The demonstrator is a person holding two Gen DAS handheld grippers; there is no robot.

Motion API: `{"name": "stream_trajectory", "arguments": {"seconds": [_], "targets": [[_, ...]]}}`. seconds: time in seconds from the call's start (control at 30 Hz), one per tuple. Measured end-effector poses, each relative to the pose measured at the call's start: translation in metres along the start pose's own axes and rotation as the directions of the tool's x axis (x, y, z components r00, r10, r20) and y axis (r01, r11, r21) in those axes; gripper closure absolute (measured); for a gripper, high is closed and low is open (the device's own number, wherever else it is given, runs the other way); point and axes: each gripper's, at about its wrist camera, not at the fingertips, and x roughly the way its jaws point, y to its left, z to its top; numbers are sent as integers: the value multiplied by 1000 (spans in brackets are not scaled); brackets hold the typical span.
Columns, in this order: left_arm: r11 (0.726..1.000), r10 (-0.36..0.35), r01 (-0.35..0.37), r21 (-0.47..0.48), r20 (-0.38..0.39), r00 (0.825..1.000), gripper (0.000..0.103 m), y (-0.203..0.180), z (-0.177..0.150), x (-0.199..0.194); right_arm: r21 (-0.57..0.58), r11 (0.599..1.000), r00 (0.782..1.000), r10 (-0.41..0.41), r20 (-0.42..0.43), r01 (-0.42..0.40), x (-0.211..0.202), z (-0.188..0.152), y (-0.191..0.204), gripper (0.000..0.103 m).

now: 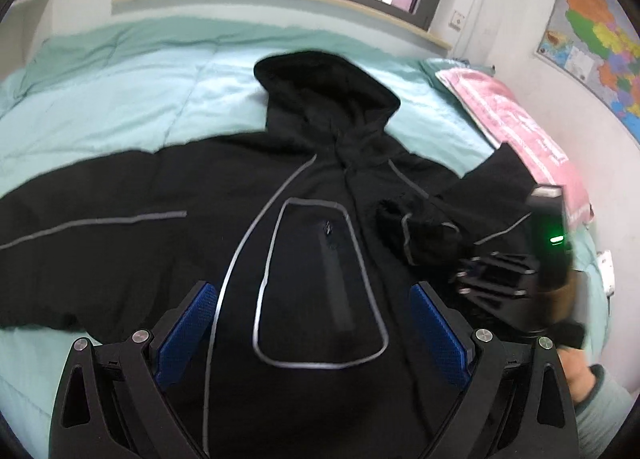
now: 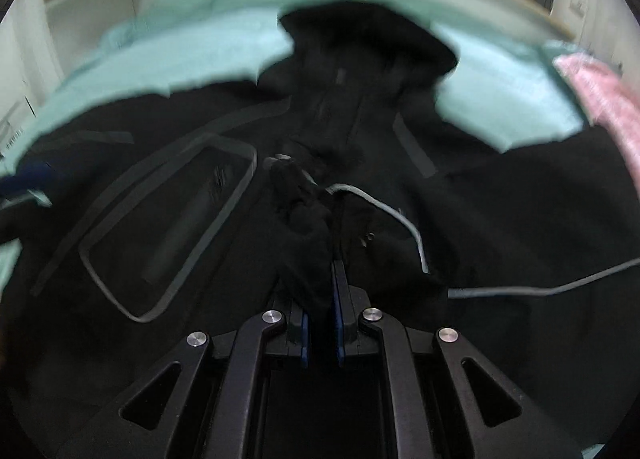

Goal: Fold large clothes

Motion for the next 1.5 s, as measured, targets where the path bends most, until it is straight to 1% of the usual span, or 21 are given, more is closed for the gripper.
{"name": "stream_trajectory", "arguments": {"seconds": [0.07, 0.13, 0.2, 0.23, 0.33, 0.47, 0.63, 0.67, 0.73, 0.77, 0.8, 0.87, 0.97, 1.03, 1.17, 1.23, 1.27, 1.33, 1.37, 1.43, 1.5], "targets": [[1000, -10, 11, 11, -30, 999, 6, 4, -3, 8, 9, 1000, 1000, -5, -12, 5, 12, -8, 0, 89], [999, -34, 35, 19, -52, 998, 6, 2, -2, 16, 25, 1000, 1000, 11, -12, -11, 7, -10, -4, 88], [996, -89, 90, 14, -73, 993, 6, -3, 2, 25, 39, 998, 999, 40, -23, -39, -1, -10, -8, 80], [992, -124, 124, 1, -82, 989, 6, -5, 5, 29, 42, 998, 998, 56, -24, -55, -8, -11, -9, 71], [975, -222, 217, -53, -121, 968, 6, -14, 15, 45, 20, 996, 996, 89, 2, -89, -34, -16, -3, 54], [957, -285, 273, -97, -147, 947, 6, -36, 23, 66, 12, 998, 996, 57, 70, -58, -71, -32, -8, 54], [952, -296, 271, -146, -202, 933, 8, -66, 25, 107, 107, 994, 994, 14, 105, -25, -103, -51, -48, 54], [955, -284, 259, -142, -210, 935, 15, -72, 25, 116, 115, 993, 994, 7, 109, -19, -106, -52, -53, 54], [968, -243, 222, -115, -225, 943, 37, -83, 27, 131, 131, 991, 992, -40, 117, 25, -115, -55, -65, 54], [973, -229, 211, -98, -231, 946, 61, -87, 27, 136, 135, 990, 991, -63, 116, 47, -118, -56, -71, 54], [979, -201, 189, -76, -232, 952, 71, -90, 28, 139, 139, 988, 990, -81, 116, 65, -122, -57, -76, 54], [980, -198, 190, -59, -200, 960, 76, -89, 32, 134, 154, 985, 987, -102, 120, 83, -128, -58, -84, 54], [980, -193, 188, -62, -102, 976, 77, -70, 47, 105, 180, 979, 984, -118, 132, 93, -135, -56, -97, 54], [978, -197, 193, -79, -44, 979, 77, -48, 58, 82, 201, 975, 982, -123, 147, 92, -137, -51, -104, 53], [985, -142, 143, -92, 21, 990, 77, 10, 69, 35, 230, 973, 988, -69, 141, 35, -122, -28, -107, 53], [986, -119, 119, -114, 13, 993, 77, 42, 64, 23, 226, 974, 990, -47, 130, 17, -107, -15, -100, 52], [985, -114, 112, -134, -4, 993, 77, 60, 58, 21, 221, 975, 992, -36, 118, 9, -96, -8, -96, 44], [980, -115, 102, -173, -62, 991, 77, 85, 45, 29, 220, 975, 996, -24, 91, 4, -69, 5, -85, 34], [978, -108, 85, -189, -114, 988, 77, 96, 35, 39, 220, 975, 996, -27, 80, 9, -57, 9, -81, 34], [978, -81, 40, -203, -201, 976, 77, 109, 18, 61, 200, 978, 997, -72, 37, 63, -24, 16, -70, 34], [975, -107, 62, -213, -203, 973, 75, 115, 7, 69, 173, 975, 989, -128, -71, 138, 18, 16, -62, 34]]}}
